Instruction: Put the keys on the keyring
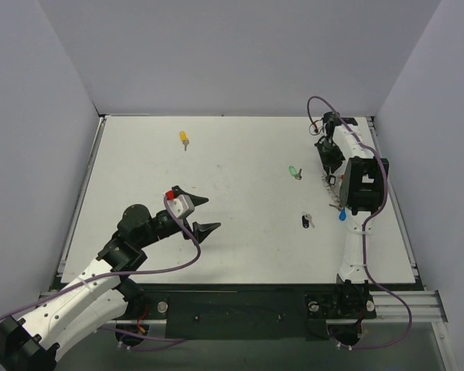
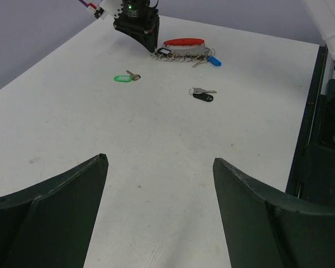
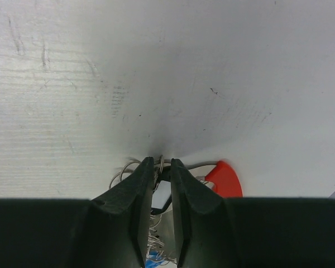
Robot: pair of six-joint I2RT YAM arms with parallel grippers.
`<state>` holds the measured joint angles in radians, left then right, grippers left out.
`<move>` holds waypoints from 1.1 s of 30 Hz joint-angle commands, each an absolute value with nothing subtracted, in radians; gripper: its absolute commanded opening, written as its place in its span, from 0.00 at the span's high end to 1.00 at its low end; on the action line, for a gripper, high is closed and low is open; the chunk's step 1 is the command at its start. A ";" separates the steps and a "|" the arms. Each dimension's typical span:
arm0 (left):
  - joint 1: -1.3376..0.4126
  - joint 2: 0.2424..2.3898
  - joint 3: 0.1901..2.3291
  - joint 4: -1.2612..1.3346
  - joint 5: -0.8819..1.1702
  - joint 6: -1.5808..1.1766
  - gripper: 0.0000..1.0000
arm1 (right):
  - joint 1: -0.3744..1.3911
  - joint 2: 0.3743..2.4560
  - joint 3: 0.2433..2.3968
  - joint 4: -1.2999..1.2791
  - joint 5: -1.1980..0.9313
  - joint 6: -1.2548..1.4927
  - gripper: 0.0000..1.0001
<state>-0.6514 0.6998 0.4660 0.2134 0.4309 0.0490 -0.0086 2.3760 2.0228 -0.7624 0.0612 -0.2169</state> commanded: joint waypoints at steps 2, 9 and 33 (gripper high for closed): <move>-0.646 0.692 0.471 0.242 0.442 0.060 0.14 | -0.008 2.318 2.003 -0.798 0.097 -0.232 0.87; -0.646 0.690 0.472 0.242 0.442 0.060 0.14 | -0.008 2.290 1.987 -0.792 0.095 -0.245 1.00; -0.646 0.658 0.462 0.293 0.463 0.014 0.14 | -0.170 1.643 1.730 -0.667 -0.327 -0.227 1.00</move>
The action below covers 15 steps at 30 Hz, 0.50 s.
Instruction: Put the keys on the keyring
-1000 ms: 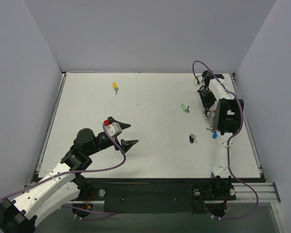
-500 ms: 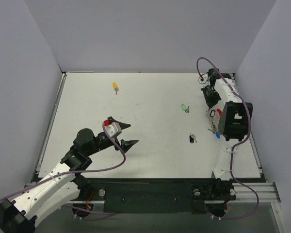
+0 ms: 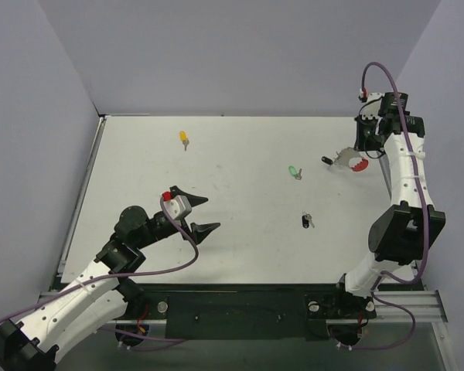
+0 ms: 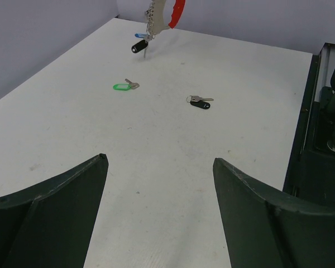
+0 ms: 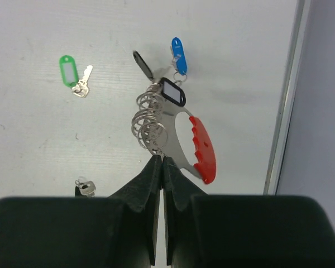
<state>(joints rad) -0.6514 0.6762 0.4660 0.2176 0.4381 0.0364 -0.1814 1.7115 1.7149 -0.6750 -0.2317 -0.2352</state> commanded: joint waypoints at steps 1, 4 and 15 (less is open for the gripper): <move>-0.646 0.657 0.462 0.296 0.465 0.011 0.14 | -0.167 1.634 1.735 -0.670 -0.334 -0.227 1.00; -0.646 0.653 0.459 0.307 0.465 0.006 0.14 | -0.155 1.623 1.795 -0.704 -0.351 -0.238 1.00; -0.646 0.638 0.442 0.350 0.479 0.006 0.14 | -0.022 1.539 1.881 -0.819 -0.339 -0.301 1.00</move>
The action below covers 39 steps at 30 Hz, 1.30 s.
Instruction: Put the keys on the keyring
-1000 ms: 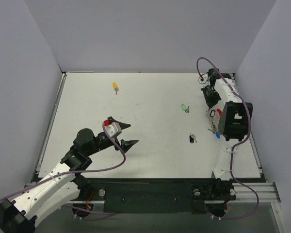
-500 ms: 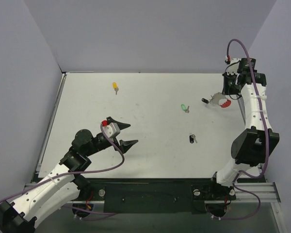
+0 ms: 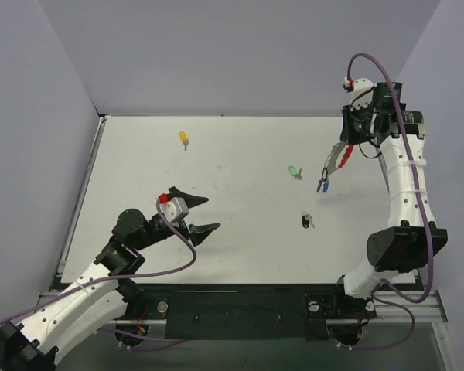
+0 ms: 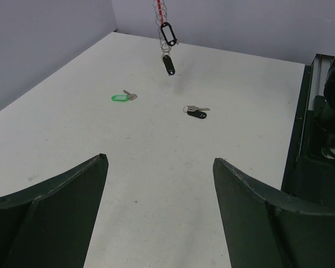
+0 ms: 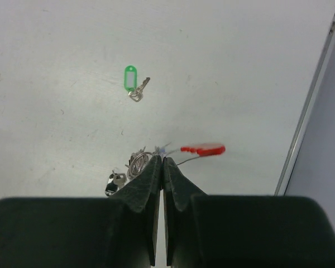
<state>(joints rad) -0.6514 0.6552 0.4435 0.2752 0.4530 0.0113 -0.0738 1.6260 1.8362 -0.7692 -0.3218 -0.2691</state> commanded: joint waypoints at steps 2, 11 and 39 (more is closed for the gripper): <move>-0.644 0.635 0.437 0.360 0.479 0.006 0.13 | 0.017 1.519 1.882 -0.836 -0.359 -0.316 1.00; -0.646 0.601 0.399 0.486 0.554 0.006 0.14 | 0.245 1.485 1.865 -0.977 -0.562 -0.501 1.00; -0.793 0.791 0.307 0.776 0.387 -0.143 0.55 | 0.684 1.715 1.746 -1.358 -0.977 -1.264 1.00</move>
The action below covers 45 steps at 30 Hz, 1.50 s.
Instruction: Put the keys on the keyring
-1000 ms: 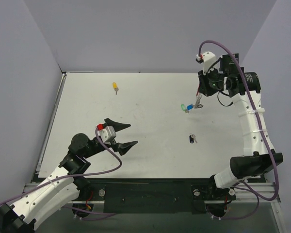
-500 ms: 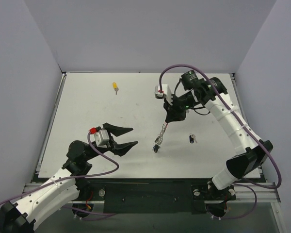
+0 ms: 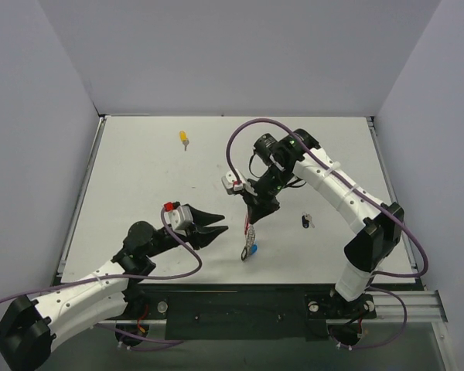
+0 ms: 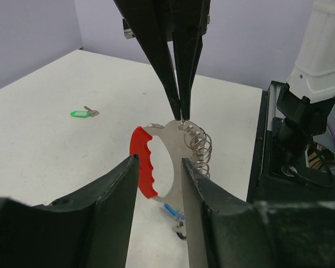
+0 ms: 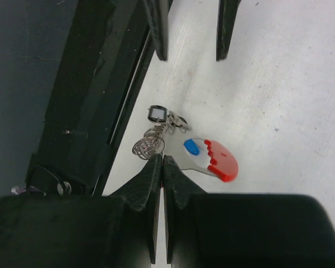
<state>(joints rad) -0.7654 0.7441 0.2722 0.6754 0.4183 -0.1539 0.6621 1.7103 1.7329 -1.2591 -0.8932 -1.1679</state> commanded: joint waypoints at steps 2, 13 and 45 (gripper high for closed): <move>-0.837 0.840 0.314 0.808 0.379 -0.146 0.62 | 0.695 1.724 1.752 -1.359 -0.974 -1.266 1.00; -0.966 0.956 0.255 0.957 0.265 -0.186 0.63 | 0.701 1.753 1.782 -1.362 -0.968 -1.238 1.00; -1.042 1.137 0.293 1.115 0.089 -0.202 0.61 | 0.706 1.770 1.792 -1.344 -0.969 -1.189 1.00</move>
<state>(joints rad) -1.0325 1.1236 0.2546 1.0298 0.1040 -0.1993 0.6964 1.7645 1.7596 -1.3003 -0.9176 -1.1942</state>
